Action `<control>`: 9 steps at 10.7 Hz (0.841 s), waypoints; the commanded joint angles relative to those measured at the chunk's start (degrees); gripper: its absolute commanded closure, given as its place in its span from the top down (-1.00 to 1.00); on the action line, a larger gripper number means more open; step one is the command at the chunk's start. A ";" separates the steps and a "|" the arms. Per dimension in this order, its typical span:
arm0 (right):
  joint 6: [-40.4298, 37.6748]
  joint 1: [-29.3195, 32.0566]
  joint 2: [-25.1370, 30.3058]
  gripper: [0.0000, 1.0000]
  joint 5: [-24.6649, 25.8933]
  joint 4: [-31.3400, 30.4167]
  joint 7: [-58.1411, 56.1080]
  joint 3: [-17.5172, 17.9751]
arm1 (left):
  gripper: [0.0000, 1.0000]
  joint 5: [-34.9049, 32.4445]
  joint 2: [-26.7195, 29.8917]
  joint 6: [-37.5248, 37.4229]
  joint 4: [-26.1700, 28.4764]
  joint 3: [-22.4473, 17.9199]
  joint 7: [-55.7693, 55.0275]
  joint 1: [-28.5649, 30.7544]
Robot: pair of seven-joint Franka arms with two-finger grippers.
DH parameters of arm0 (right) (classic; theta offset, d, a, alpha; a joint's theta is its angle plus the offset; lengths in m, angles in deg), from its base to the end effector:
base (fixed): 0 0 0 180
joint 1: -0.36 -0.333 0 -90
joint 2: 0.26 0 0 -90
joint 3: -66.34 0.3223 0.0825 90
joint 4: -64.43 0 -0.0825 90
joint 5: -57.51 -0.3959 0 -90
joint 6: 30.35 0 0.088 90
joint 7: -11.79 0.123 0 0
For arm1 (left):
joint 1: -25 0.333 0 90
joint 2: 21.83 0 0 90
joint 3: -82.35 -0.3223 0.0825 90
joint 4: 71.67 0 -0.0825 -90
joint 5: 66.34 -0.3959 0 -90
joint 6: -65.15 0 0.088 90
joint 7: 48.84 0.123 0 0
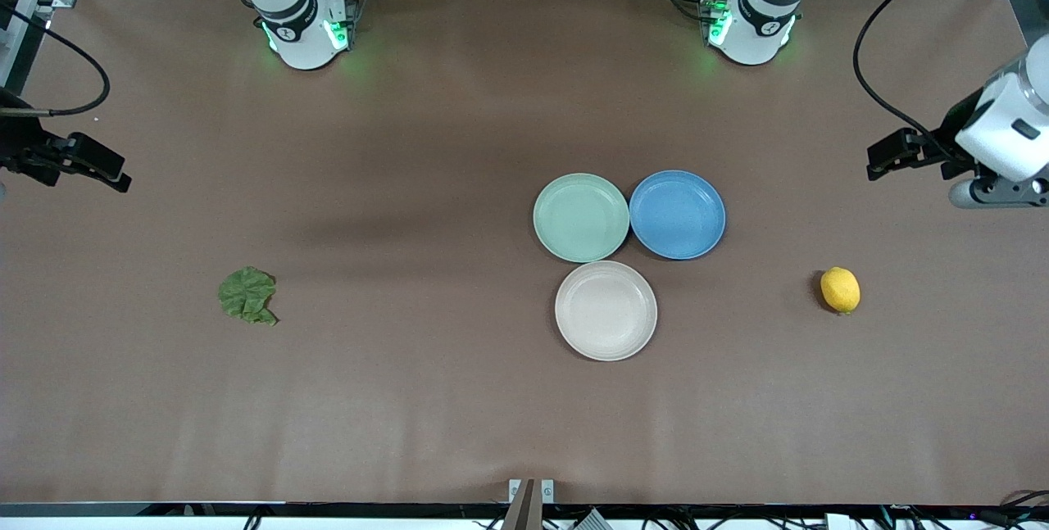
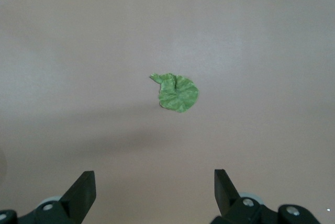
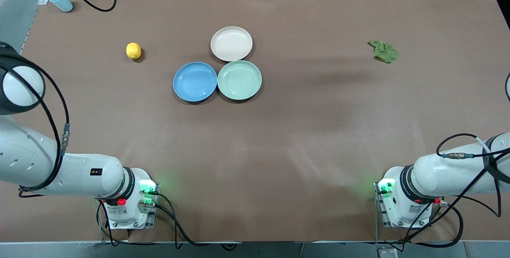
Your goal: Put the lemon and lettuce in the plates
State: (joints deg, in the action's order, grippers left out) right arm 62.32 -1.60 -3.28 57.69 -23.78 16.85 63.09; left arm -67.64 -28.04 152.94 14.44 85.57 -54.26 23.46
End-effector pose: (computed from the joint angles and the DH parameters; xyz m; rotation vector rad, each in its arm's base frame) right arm 0.5878 -0.0128 0.6038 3.1313 -0.1733 0.0398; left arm 0.5921 -0.0447 0.5814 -3.1157 -0.0181 0.1202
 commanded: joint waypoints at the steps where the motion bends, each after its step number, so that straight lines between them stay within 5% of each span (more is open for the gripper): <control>1: -0.91 0.11 -1.38 1.00 -0.27 0.59 -0.31 0.09 | 1.00 -3.34 -3.27 0.11 -2.35 -0.58 1.55 -0.48; 4: 2.14 -0.06 -4.26 1.00 -0.36 -3.69 -0.40 0.17 | 1.00 -4.77 -6.61 4.14 -1.75 -0.75 0.93 1.53; 6: 15.10 0.64 -8.48 1.00 -0.45 -11.85 -0.48 0.17 | 1.00 -0.49 -9.94 7.75 -0.87 -0.41 1.99 5.92; 9: 33.24 1.78 -17.17 1.00 -0.98 -18.13 -8.11 0.17 | 1.00 -0.72 -10.49 22.21 10.17 -0.67 1.99 6.37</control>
State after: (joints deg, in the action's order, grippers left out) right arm 91.30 -1.03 -17.54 57.69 -41.14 12.71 63.02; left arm -69.32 -39.55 169.20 18.74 84.89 -52.95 29.99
